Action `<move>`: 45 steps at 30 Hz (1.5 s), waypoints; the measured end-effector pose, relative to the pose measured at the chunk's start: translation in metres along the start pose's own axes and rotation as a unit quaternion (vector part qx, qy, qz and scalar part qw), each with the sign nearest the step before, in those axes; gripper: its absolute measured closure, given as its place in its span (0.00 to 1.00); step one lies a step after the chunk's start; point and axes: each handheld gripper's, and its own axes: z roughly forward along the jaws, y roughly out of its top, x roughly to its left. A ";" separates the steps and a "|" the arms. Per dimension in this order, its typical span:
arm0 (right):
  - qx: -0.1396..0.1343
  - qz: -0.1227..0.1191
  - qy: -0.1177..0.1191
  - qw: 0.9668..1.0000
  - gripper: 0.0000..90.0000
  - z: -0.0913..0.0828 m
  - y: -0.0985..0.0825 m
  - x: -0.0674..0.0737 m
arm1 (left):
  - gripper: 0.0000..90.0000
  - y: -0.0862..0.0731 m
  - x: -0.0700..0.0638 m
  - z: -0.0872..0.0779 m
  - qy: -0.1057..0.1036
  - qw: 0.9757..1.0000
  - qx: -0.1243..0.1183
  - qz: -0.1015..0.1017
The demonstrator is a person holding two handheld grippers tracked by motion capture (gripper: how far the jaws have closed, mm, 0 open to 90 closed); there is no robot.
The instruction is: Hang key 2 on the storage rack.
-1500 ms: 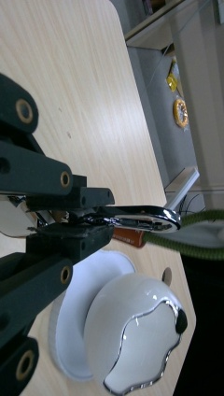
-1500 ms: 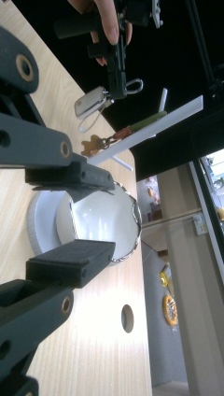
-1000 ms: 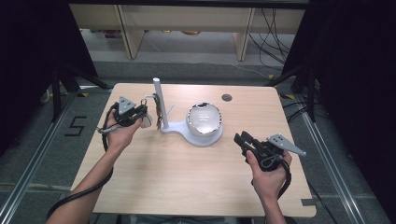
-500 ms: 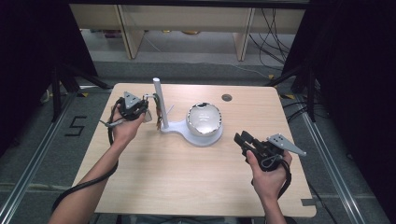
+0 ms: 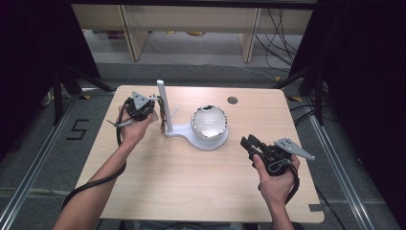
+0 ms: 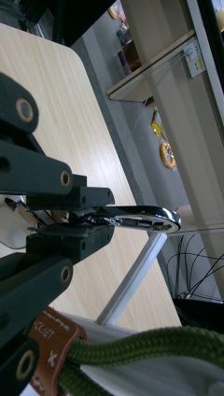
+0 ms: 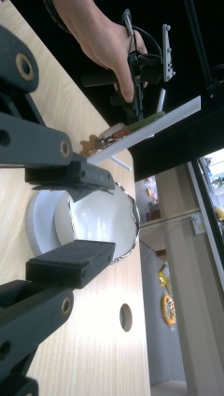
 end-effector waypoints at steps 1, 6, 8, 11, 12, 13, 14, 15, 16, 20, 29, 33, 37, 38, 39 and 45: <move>-0.001 -0.002 -0.001 1.000 0.71 0.000 0.000 0.000 | 0.90 0.000 0.000 0.000 0.000 1.000 0.000 0.000; -0.001 -0.007 -0.002 1.000 0.71 0.001 0.000 -0.001 | 0.90 -0.001 -0.001 0.003 0.002 1.000 0.000 0.003; 0.000 -0.006 -0.002 1.000 0.71 0.001 0.000 0.000 | 0.90 -0.001 -0.001 0.004 0.003 1.000 0.001 0.005; -0.001 -0.005 -0.001 1.000 0.71 0.000 0.000 0.000 | 0.90 -0.001 -0.001 0.005 0.004 1.000 0.000 0.005; 0.001 -0.004 -0.002 1.000 0.71 0.000 0.000 0.000 | 0.90 -0.001 -0.001 0.006 0.007 1.000 0.001 0.010; 0.001 -0.004 -0.002 1.000 0.71 0.000 0.000 0.000 | 0.90 -0.001 -0.001 0.006 0.007 1.000 0.001 0.010; 0.001 -0.004 -0.002 1.000 0.71 0.000 0.000 0.000 | 0.90 -0.001 -0.001 0.006 0.007 1.000 0.001 0.010; 0.001 -0.004 -0.002 1.000 0.71 0.000 0.000 0.000 | 0.90 -0.001 0.000 0.006 0.009 1.000 0.001 0.010; 0.002 -0.003 -0.002 1.000 0.71 0.000 0.000 0.000 | 0.90 -0.001 0.000 0.007 0.010 1.000 0.002 0.012; 0.001 -0.004 -0.003 1.000 0.71 0.000 0.000 -0.001 | 0.90 -0.001 0.000 0.010 0.012 1.000 0.003 0.014; 0.001 -0.002 -0.001 1.000 0.71 0.000 0.000 0.000 | 0.90 0.002 -0.002 0.011 0.013 1.000 0.000 0.017; 0.001 -0.003 -0.001 1.000 0.71 -0.001 0.000 -0.001 | 0.90 0.001 -0.003 0.012 0.014 1.000 -0.001 0.020; 0.001 -0.003 -0.002 1.000 0.71 -0.001 0.000 -0.001 | 0.90 0.000 -0.004 0.011 0.015 1.000 -0.001 0.024; 0.001 -0.003 -0.001 1.000 0.71 -0.001 0.000 -0.001 | 0.90 0.000 -0.004 0.011 0.017 1.000 -0.002 0.025; 0.001 -0.003 -0.001 1.000 0.71 -0.001 0.000 -0.001 | 0.90 0.000 -0.004 0.011 0.017 1.000 -0.003 0.026; 0.001 -0.004 -0.001 1.000 0.71 0.000 0.000 -0.001 | 0.90 0.001 -0.008 0.012 0.017 0.999 -0.004 0.032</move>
